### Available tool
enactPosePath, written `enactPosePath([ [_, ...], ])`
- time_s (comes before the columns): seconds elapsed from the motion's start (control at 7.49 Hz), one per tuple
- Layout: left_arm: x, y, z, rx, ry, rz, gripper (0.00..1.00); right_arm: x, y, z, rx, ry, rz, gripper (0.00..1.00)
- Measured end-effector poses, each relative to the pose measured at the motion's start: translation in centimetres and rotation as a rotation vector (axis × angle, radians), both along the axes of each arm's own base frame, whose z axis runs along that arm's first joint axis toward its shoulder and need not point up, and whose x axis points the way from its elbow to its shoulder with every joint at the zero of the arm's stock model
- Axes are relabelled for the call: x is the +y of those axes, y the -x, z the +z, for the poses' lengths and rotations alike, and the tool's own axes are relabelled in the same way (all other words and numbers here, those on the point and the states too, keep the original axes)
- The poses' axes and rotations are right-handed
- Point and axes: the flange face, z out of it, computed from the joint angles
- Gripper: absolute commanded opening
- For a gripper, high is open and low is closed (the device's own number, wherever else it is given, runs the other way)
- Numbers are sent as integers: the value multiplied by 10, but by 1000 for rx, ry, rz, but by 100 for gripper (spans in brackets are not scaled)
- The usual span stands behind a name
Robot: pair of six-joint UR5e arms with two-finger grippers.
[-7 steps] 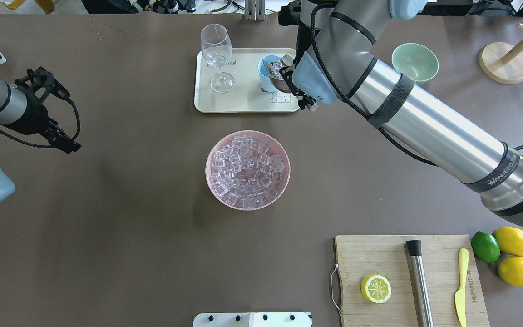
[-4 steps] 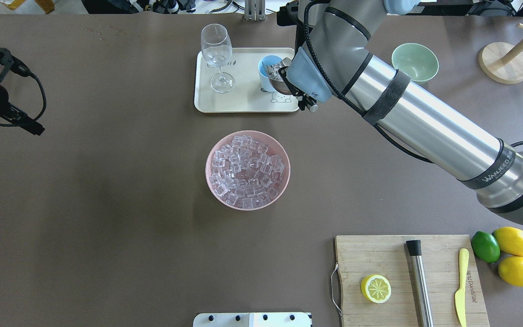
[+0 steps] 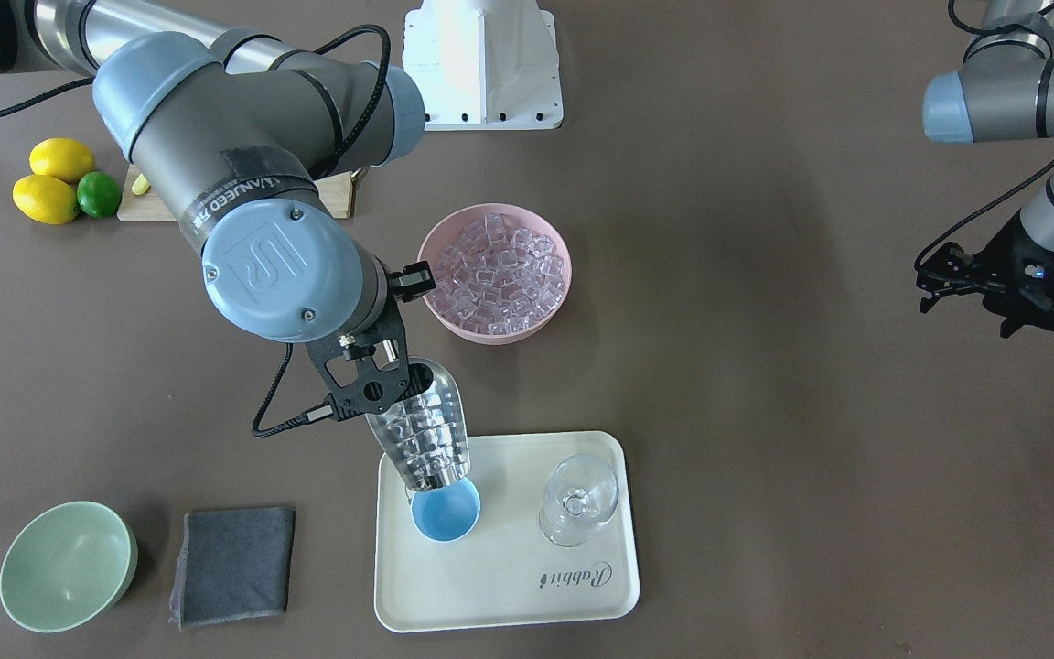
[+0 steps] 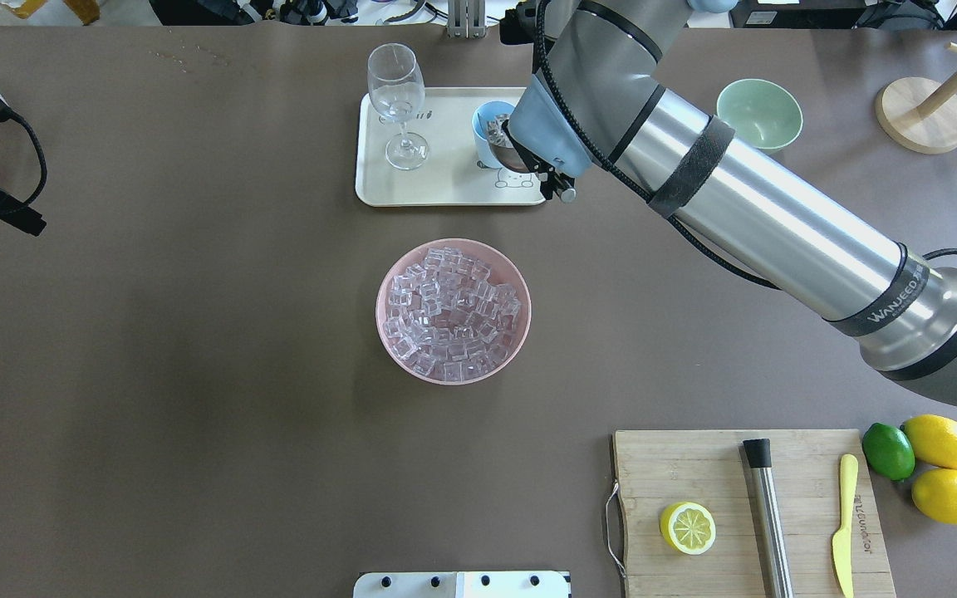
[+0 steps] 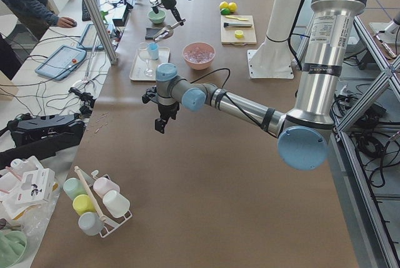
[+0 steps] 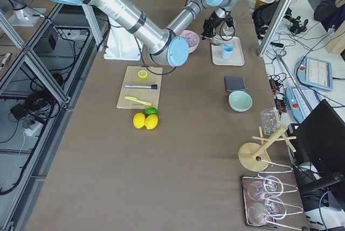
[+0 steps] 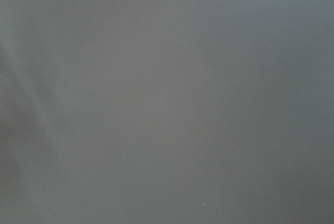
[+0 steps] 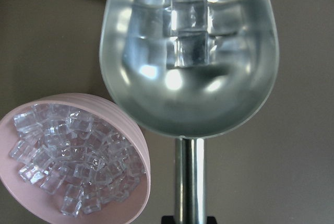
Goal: Put ice in cup with scoop
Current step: 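Tip the scoop over the light-blue cup while the left arm withdraws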
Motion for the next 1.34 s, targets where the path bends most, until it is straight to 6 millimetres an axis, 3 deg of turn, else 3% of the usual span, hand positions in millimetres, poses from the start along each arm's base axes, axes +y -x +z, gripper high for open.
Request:
enactPosePath([
  [0.67, 16, 9, -6, 3, -14, -2, 98, -3, 4, 5, 3, 26, -3, 0],
  [1.34, 18, 10, -12, 19, -59, -1, 98, -6, 7, 6, 19, 57, -13, 0],
])
